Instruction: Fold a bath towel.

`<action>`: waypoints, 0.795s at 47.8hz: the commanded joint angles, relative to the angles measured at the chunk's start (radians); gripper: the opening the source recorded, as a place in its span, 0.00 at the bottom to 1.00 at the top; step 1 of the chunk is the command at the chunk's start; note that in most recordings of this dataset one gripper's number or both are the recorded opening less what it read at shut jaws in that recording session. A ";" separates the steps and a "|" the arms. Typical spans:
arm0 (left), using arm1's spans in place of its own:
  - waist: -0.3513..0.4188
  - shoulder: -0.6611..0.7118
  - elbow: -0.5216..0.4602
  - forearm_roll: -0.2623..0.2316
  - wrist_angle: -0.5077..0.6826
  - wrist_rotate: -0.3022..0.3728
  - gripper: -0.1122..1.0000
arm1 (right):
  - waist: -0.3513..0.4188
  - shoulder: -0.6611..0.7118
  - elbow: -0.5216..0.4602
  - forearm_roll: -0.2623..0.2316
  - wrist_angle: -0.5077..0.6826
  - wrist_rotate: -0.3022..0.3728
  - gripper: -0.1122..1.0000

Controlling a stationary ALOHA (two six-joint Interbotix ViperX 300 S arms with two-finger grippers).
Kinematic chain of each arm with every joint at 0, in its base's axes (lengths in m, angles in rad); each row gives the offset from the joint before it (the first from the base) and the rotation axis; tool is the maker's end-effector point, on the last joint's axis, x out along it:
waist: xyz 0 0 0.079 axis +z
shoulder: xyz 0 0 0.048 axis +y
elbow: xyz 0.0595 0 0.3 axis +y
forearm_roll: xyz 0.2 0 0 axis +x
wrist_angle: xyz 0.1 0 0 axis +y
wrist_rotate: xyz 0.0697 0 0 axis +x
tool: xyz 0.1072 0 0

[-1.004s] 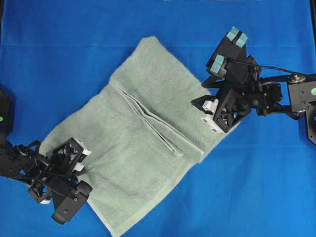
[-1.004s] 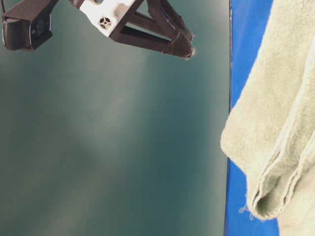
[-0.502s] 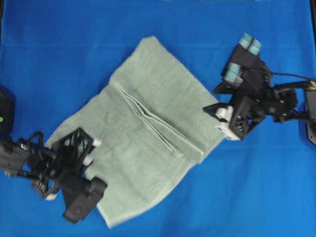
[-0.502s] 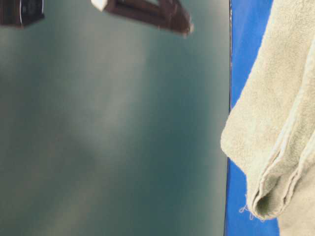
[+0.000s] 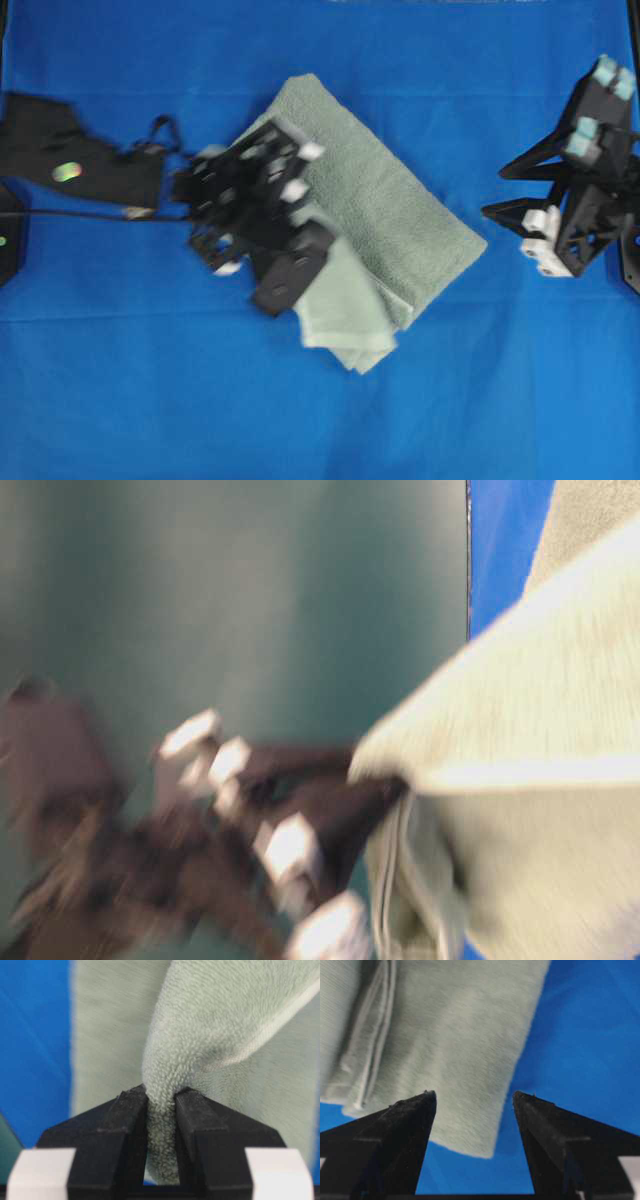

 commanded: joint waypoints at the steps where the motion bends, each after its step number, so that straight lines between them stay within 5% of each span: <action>1: 0.067 0.072 -0.080 -0.006 -0.037 0.032 0.21 | 0.009 -0.021 0.003 -0.009 0.000 -0.002 0.68; 8: 0.130 0.195 -0.167 -0.015 -0.064 0.049 0.21 | 0.021 -0.026 0.018 -0.009 -0.005 0.002 0.68; 24: 0.127 0.265 -0.224 -0.025 -0.089 0.061 0.23 | 0.026 -0.023 0.025 -0.014 0.000 0.002 0.68; 33: 0.135 0.276 -0.252 -0.025 -0.207 0.061 0.72 | 0.028 -0.025 0.025 -0.015 -0.005 0.002 0.68; 38: 0.137 0.273 -0.242 -0.025 -0.225 0.046 0.88 | 0.028 -0.025 0.026 -0.017 -0.008 0.008 0.68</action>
